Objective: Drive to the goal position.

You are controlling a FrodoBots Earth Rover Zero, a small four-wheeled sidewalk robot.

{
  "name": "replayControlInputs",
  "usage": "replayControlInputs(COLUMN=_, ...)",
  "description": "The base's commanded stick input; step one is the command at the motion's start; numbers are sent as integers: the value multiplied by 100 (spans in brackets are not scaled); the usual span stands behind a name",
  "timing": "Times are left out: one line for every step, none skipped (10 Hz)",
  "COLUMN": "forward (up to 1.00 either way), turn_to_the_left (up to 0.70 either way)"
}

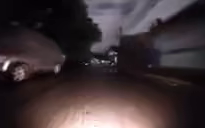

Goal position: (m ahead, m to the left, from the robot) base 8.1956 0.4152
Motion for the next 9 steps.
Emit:
replayControlInputs(forward=100, turn_to_the_left=0)
replayControlInputs(forward=100, turn_to_the_left=0)
replayControlInputs(forward=100, turn_to_the_left=0)
replayControlInputs(forward=100, turn_to_the_left=0)
replayControlInputs(forward=100, turn_to_the_left=0)
replayControlInputs(forward=100, turn_to_the_left=0)
replayControlInputs(forward=100, turn_to_the_left=0)
replayControlInputs(forward=100, turn_to_the_left=0)
replayControlInputs(forward=100, turn_to_the_left=0)
